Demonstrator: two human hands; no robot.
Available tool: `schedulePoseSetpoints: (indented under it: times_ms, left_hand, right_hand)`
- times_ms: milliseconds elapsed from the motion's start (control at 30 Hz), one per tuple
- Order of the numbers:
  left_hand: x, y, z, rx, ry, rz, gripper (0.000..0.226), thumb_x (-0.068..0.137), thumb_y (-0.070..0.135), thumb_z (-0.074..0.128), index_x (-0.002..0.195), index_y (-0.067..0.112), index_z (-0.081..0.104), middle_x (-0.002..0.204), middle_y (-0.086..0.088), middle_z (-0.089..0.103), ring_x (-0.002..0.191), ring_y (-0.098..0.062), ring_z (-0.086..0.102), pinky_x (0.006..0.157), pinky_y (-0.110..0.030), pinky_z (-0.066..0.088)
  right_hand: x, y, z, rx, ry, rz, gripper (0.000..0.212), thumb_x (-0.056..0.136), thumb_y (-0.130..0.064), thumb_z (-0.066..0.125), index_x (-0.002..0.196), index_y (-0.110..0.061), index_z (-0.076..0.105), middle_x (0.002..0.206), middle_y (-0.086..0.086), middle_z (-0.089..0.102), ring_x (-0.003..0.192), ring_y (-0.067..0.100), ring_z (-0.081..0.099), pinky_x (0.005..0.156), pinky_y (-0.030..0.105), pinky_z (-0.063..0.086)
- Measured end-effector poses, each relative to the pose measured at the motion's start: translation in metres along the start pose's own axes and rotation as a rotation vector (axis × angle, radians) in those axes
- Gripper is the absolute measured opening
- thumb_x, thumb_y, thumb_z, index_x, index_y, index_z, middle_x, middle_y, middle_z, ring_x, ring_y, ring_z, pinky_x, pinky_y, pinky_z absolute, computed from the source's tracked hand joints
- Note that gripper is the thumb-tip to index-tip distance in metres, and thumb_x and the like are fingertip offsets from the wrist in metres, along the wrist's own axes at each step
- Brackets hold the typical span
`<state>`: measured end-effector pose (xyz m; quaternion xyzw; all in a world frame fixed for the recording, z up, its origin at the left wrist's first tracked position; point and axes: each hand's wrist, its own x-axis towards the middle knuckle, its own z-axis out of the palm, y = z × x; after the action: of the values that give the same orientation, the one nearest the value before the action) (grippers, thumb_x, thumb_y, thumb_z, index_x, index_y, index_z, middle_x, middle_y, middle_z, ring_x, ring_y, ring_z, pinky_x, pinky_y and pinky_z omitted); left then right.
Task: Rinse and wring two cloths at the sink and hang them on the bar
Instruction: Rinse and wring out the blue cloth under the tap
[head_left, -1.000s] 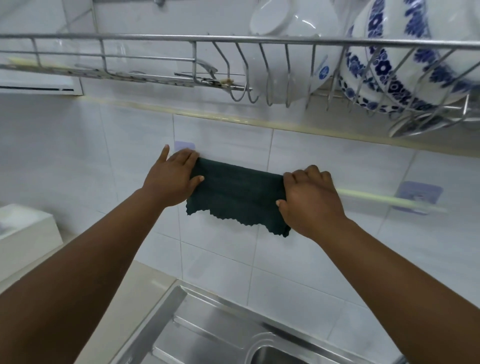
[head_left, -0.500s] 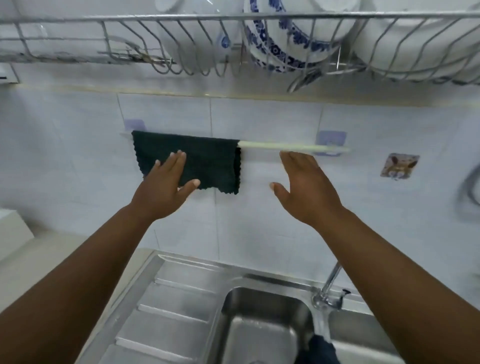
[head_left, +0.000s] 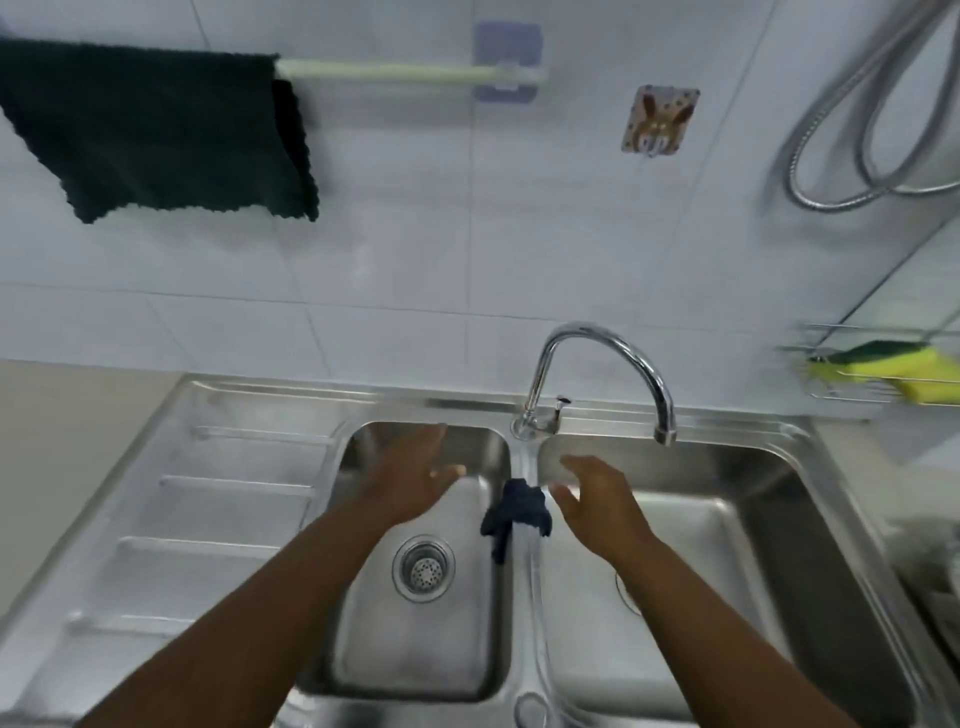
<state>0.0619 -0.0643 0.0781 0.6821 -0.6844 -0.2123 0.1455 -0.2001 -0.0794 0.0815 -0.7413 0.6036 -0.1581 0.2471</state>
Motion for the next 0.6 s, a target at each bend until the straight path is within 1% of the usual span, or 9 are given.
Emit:
schedulePoseSetpoints:
  times_ms: [100,167,233,300,367,433,500,567,600]
  left_hand:
    - [0.003,0.01,0.056,-0.012,-0.16,-0.042,0.065,0.093,0.04,0.056,0.147,0.015,0.03,0.153,-0.008,0.037,0.139,-0.022,0.034,0.113,-0.034,0.029]
    - [0.007,0.014,0.083,-0.07,-0.304,-0.06,0.069,0.095,0.032,0.055,0.15,0.008,0.021,0.157,-0.012,0.025,0.144,-0.022,0.024,0.114,-0.026,0.017]
    - [0.012,0.017,0.101,-0.157,-0.392,-0.068,0.071,0.094,0.021,0.057,0.149,0.004,0.016,0.158,-0.015,0.021,0.144,-0.023,0.023,0.104,-0.012,0.013]
    - [0.017,0.018,0.114,-0.228,-0.428,-0.068,0.074,0.092,0.013,0.059,0.149,0.003,0.013,0.157,-0.015,0.02,0.141,-0.024,0.027,0.095,-0.004,0.013]
    - [0.023,0.021,0.123,-0.284,-0.469,-0.05,0.083,0.09,0.01,0.063,0.15,0.003,0.006,0.157,-0.013,0.019,0.141,-0.025,0.027,0.104,-0.011,0.017]
    - [0.028,0.025,0.132,-0.312,-0.48,-0.072,0.09,0.085,0.016,0.07,0.151,0.009,0.008,0.15,-0.012,0.033,0.132,-0.025,0.04,0.107,-0.025,0.033]
    - [0.029,0.028,0.14,-0.296,-0.415,-0.096,0.091,0.081,0.021,0.074,0.151,0.017,0.016,0.134,-0.013,0.049,0.117,-0.026,0.053,0.097,-0.033,0.045]
    - [0.024,0.027,0.146,-0.301,-0.354,-0.108,0.088,0.078,0.024,0.075,0.148,0.02,0.021,0.127,-0.012,0.055,0.11,-0.027,0.058,0.091,-0.036,0.049]
    - [0.021,0.026,0.148,-0.31,-0.341,-0.114,0.085,0.078,0.026,0.074,0.147,0.02,0.024,0.126,-0.011,0.058,0.109,-0.026,0.059,0.09,-0.036,0.05]
  right_hand:
    - [-0.001,0.034,0.035,-0.05,-0.141,0.072,0.041,0.092,-0.021,0.062,0.13,-0.004,0.057,0.131,0.017,0.06,0.123,0.031,0.054,0.104,0.032,0.037]
    - [0.004,0.047,0.053,-0.07,-0.218,0.086,0.045,0.093,-0.018,0.059,0.136,-0.006,0.051,0.137,0.015,0.056,0.126,0.028,0.051,0.106,0.03,0.034]
    - [0.013,0.053,0.065,-0.078,-0.238,0.079,0.047,0.09,-0.01,0.059,0.136,-0.008,0.049,0.135,0.015,0.057,0.122,0.03,0.054,0.102,0.033,0.039]
    - [0.023,0.057,0.073,-0.059,-0.238,0.05,0.056,0.087,-0.003,0.06,0.14,-0.007,0.044,0.14,0.016,0.052,0.125,0.032,0.052,0.103,0.037,0.04]
    - [0.031,0.06,0.079,-0.043,-0.264,-0.007,0.061,0.088,-0.002,0.057,0.145,-0.004,0.036,0.149,0.017,0.042,0.133,0.032,0.046,0.109,0.036,0.036]
    - [0.034,0.063,0.085,-0.049,-0.297,-0.032,0.06,0.091,-0.003,0.054,0.147,-0.006,0.033,0.146,0.015,0.045,0.13,0.03,0.048,0.108,0.034,0.037]
    - [0.033,0.065,0.088,-0.08,-0.283,-0.03,0.052,0.09,-0.003,0.053,0.141,-0.007,0.043,0.13,0.014,0.058,0.115,0.029,0.057,0.097,0.035,0.044]
    - [0.029,0.063,0.086,-0.13,-0.241,-0.037,0.035,0.087,-0.002,0.054,0.122,-0.011,0.056,0.113,0.011,0.064,0.103,0.028,0.061,0.084,0.033,0.048]
    - [0.026,0.061,0.085,-0.16,-0.228,-0.061,0.029,0.087,-0.003,0.054,0.114,-0.011,0.059,0.109,0.01,0.065,0.1,0.027,0.06,0.081,0.032,0.047]
